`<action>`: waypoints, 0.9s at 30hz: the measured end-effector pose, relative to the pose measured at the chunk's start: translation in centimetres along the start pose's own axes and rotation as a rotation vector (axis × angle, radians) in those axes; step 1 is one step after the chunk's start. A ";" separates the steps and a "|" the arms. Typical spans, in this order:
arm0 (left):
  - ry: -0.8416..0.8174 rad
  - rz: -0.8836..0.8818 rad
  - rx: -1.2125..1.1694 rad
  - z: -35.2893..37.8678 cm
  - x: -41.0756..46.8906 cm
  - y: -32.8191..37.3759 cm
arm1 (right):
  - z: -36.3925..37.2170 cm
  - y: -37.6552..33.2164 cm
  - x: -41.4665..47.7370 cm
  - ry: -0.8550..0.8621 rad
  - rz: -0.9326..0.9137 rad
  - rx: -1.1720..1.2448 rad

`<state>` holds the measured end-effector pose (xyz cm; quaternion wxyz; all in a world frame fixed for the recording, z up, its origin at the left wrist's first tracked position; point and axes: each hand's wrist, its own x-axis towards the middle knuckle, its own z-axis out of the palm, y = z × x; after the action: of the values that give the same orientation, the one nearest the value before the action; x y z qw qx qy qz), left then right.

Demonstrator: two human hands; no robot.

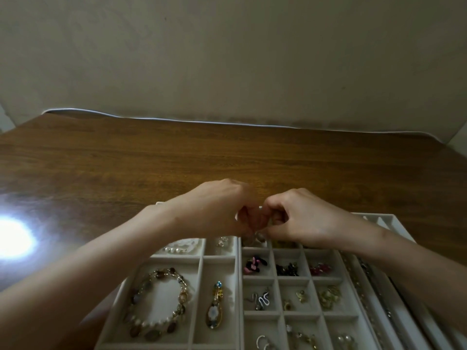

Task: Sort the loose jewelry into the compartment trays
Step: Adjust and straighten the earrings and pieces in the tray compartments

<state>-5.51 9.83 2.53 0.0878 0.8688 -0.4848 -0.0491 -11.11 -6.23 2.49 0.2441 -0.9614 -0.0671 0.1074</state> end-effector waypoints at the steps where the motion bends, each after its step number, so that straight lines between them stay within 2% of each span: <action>1: -0.002 0.003 0.030 0.3 0.0 0.2 | -0.1 0.0 0.1 0.007 -0.002 -0.006; 13: 0.039 -0.116 0.137 1.1 0.2 1.3 | 0.0 -0.3 0.0 -0.011 -0.028 -0.023; 17: 0.031 -0.144 0.099 1.0 0.1 1.5 | 0.3 -0.8 -0.1 -0.012 -0.031 -0.085; 23: 0.007 -0.143 0.027 0.7 0.0 0.9 | 0.8 -1.0 -0.3 0.104 -0.078 -0.258; 27: 0.016 -0.103 -0.035 0.2 -0.1 0.3 | -0.2 -0.8 -0.7 0.126 -0.115 -0.200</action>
<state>-5.86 9.72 2.35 0.1043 0.8914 -0.4376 -0.0550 -11.85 -5.73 3.14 0.1564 -0.9804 -0.1169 0.0252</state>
